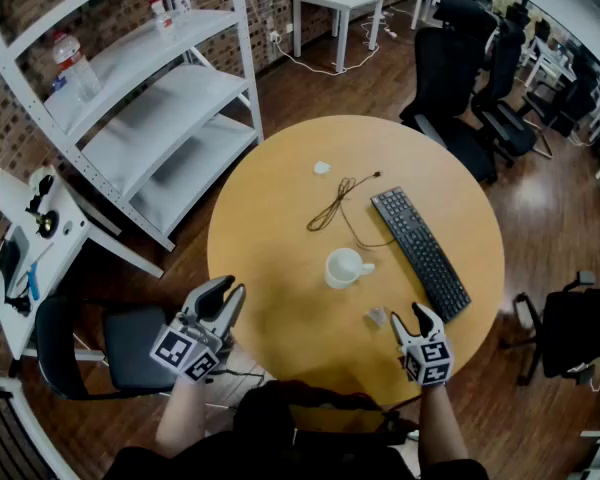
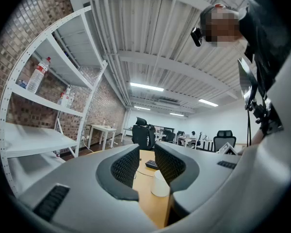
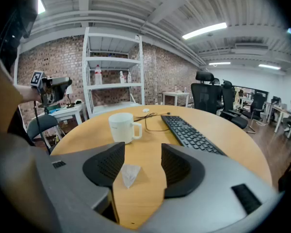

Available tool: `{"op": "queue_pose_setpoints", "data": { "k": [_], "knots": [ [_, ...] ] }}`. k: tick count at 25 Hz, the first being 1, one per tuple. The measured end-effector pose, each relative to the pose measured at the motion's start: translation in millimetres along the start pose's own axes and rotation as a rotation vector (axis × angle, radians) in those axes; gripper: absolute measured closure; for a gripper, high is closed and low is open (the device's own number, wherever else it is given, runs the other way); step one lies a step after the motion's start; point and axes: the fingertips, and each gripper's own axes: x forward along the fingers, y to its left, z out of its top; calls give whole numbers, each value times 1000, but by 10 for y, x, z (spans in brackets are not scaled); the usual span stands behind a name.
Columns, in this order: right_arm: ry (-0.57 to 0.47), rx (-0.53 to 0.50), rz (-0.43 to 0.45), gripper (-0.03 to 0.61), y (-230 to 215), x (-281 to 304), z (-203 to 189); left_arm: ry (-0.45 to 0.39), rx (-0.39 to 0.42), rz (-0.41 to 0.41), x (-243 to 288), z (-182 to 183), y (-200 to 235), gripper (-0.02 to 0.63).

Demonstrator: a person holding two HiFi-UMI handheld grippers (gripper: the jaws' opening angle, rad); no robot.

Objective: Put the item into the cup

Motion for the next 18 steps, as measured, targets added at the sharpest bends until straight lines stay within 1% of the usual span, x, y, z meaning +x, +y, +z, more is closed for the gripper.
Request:
{"op": "queue_pose_setpoints", "data": {
  "k": [1,4,8,12,15,18],
  "knots": [
    [23,1,14,339,34,75,-71,3,-3,5,-9,-13,22,514],
    [88,-6,40,287,118,282,-269,9,-7,26,-44,-26,99,514],
    [153,-30,35,287,175,510,-513,23,-16,59,-116,-55,174,514],
    [217,-8,9,287,182,652,-699,36,-24,77,-156,-96,185,514],
    [228,-20,-12,287,163,699,-774,43,-30,89,-180,-122,191,514],
    [231,-35,-17,296,185,698,-763,45,-38,95,-189,-135,210,514]
  ]
}}
